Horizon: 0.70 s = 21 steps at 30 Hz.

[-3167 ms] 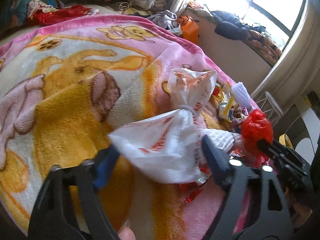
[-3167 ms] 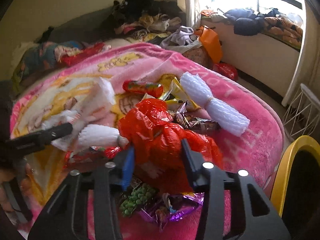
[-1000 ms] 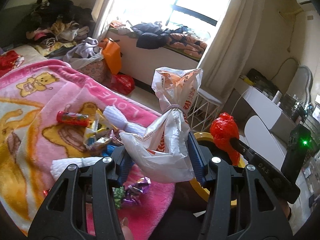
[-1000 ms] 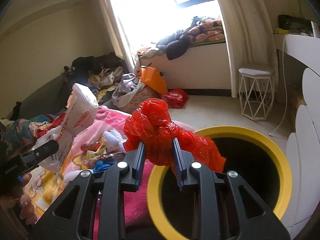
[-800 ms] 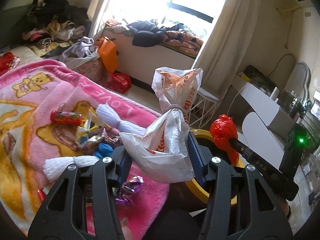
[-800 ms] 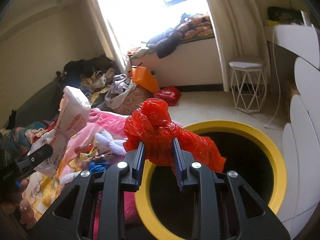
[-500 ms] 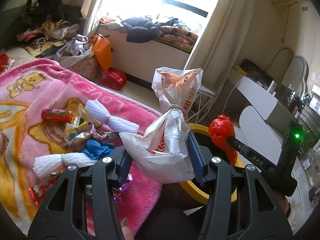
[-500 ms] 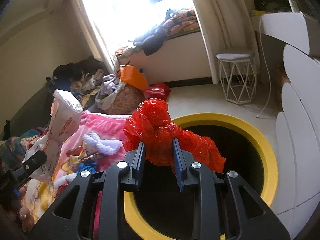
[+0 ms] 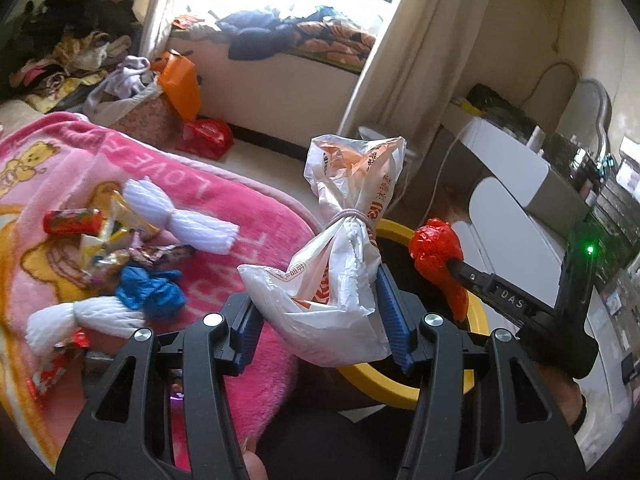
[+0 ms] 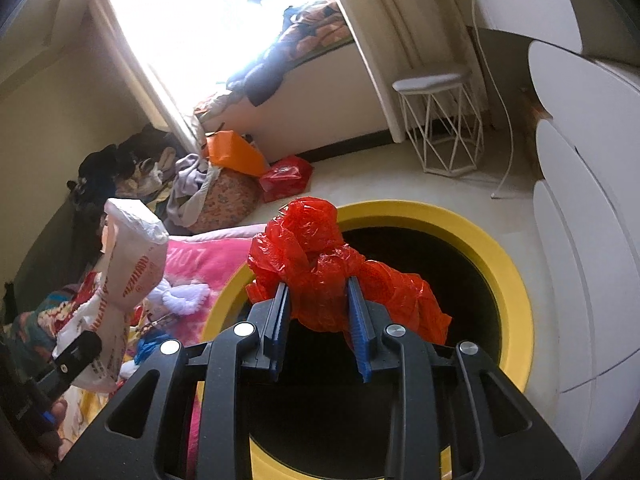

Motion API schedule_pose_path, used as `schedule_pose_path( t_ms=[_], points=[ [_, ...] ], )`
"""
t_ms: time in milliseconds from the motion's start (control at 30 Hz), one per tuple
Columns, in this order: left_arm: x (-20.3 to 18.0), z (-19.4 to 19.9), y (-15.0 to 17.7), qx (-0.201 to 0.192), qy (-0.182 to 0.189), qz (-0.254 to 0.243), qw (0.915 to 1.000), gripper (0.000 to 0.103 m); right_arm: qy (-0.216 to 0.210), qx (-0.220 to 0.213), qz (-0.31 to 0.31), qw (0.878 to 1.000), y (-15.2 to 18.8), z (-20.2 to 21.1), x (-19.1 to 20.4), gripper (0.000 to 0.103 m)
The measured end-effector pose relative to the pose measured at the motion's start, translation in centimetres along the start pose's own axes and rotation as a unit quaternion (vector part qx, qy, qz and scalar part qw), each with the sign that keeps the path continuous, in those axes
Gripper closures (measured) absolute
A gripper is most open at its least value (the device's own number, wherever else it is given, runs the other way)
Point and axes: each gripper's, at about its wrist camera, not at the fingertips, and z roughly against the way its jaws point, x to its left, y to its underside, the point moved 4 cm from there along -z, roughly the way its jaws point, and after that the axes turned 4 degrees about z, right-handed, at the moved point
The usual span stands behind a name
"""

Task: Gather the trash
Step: 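Carry the red bag over the yellow bin and open the right gripper while the left releases the white bag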

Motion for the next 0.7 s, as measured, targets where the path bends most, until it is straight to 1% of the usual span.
schedule_pose_path(
  t_ms=[167, 267, 333, 367, 433, 500, 533, 567, 600, 633, 700],
  points=[
    [-1.2, -1.7, 0.1, 0.017, 0.007, -0.01, 0.9998, 0.058, 0.005, 0.0, -0.008, 1.0, -0.1, -0.1, -0.6, 0.075],
    [-2.0, -2.8, 0.1, 0.026, 0.011, -0.017, 0.9995, 0.057, 0.007, -0.001, -0.014, 1.0, -0.3, -0.3, -1.0, 0.069],
    [-2.5, -3.7, 0.2, 0.037, 0.017, -0.021, 0.9989, 0.055, 0.009, -0.002, -0.019, 1.0, -0.1, -0.3, -1.3, 0.062],
    [-2.7, -4.0, 0.3, 0.043, 0.022, -0.022, 0.9986, 0.052, 0.01, -0.003, -0.021, 1.0, -0.1, -0.4, -1.5, 0.061],
    [-3.1, -4.5, 0.4, 0.044, 0.028, -0.027, 0.9982, 0.048, 0.014, -0.006, -0.024, 1.0, -0.2, -0.4, -1.8, 0.05],
    [-3.2, -4.7, 0.7, 0.046, 0.032, -0.029, 0.998, 0.041, 0.015, -0.011, -0.031, 0.999, -0.2, -0.2, -2.2, 0.044],
    [-3.2, -4.8, 0.8, 0.048, 0.033, -0.026, 0.998, 0.038, 0.015, -0.014, -0.034, 0.999, -0.3, -0.2, -2.3, 0.039],
    [-3.1, -4.8, 0.9, 0.047, 0.033, -0.023, 0.9981, 0.03, 0.016, -0.016, -0.036, 0.999, -0.3, -0.1, -2.4, 0.037],
    [-2.9, -4.6, 0.9, 0.044, 0.034, -0.021, 0.9982, 0.026, 0.019, -0.019, -0.038, 0.999, -0.4, 0.0, -2.5, 0.033],
    [-2.8, -4.4, 0.8, 0.04, 0.034, -0.02, 0.9984, 0.023, 0.02, -0.022, -0.038, 0.999, -0.4, 0.0, -2.5, 0.029],
    [-2.5, -4.0, 0.7, 0.031, 0.03, -0.017, 0.9989, 0.014, 0.024, -0.026, -0.036, 0.999, -0.4, 0.1, -2.6, 0.027]
  ],
)
